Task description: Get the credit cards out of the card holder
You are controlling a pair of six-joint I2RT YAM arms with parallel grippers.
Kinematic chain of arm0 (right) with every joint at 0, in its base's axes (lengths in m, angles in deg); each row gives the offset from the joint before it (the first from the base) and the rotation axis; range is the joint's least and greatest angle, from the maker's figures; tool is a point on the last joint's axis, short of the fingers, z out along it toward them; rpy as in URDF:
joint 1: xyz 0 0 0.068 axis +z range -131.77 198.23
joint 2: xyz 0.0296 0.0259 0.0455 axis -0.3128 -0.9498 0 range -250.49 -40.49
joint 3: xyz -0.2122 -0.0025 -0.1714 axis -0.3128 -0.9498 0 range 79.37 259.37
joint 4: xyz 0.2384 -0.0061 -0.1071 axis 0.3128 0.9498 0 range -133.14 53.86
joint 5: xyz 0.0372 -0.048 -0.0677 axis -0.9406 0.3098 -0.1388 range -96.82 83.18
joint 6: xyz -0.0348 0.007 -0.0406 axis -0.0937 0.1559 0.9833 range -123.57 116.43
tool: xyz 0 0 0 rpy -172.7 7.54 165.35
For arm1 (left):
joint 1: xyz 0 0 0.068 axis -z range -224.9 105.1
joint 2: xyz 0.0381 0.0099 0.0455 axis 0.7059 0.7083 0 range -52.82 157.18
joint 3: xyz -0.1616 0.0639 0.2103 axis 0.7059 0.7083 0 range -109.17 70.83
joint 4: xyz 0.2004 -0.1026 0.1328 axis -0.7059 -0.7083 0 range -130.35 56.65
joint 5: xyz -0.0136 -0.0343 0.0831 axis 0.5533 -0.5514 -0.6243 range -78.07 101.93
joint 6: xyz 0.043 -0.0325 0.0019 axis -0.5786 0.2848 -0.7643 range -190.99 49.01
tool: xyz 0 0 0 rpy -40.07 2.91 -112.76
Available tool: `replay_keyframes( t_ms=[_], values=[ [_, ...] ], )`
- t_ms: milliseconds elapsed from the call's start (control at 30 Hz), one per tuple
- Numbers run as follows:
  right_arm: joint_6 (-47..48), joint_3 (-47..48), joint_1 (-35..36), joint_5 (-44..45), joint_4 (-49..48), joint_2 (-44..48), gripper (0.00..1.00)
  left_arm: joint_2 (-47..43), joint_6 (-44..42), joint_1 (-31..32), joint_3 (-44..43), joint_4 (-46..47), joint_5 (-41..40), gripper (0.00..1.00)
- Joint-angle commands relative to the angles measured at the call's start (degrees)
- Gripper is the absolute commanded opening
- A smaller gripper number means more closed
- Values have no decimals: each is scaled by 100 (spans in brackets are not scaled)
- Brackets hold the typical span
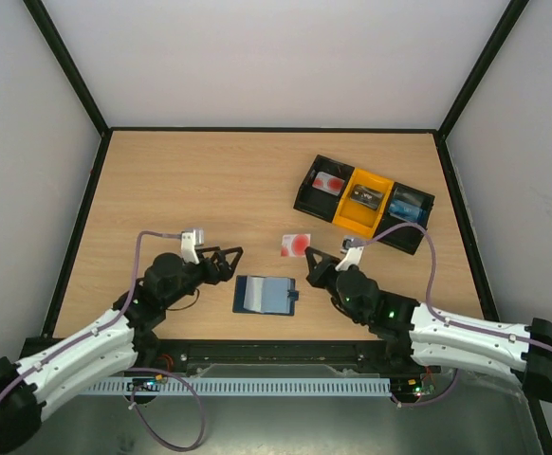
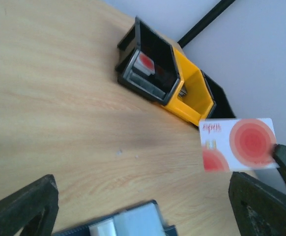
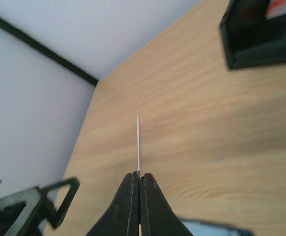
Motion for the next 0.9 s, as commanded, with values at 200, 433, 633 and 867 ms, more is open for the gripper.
replay_keyframes(
  t_ms=[200,433,633,867],
  values=[
    [1134,536,-2173,-214,-53,88,2,729,1168,-1353,397,1352,3319,87],
    [1322,669,-3807,-1453,-1092,-767,2,643,983,-1399,200,843,3319,87],
    [1041,1089,-4615,-2378,-2178,-2465,2,619,917,-1392,189,723,3356,87],
    [974,1785,-4722,-1908,-2813,-3773,2,645,1094,-1402,345,829,3325,90]
  ],
)
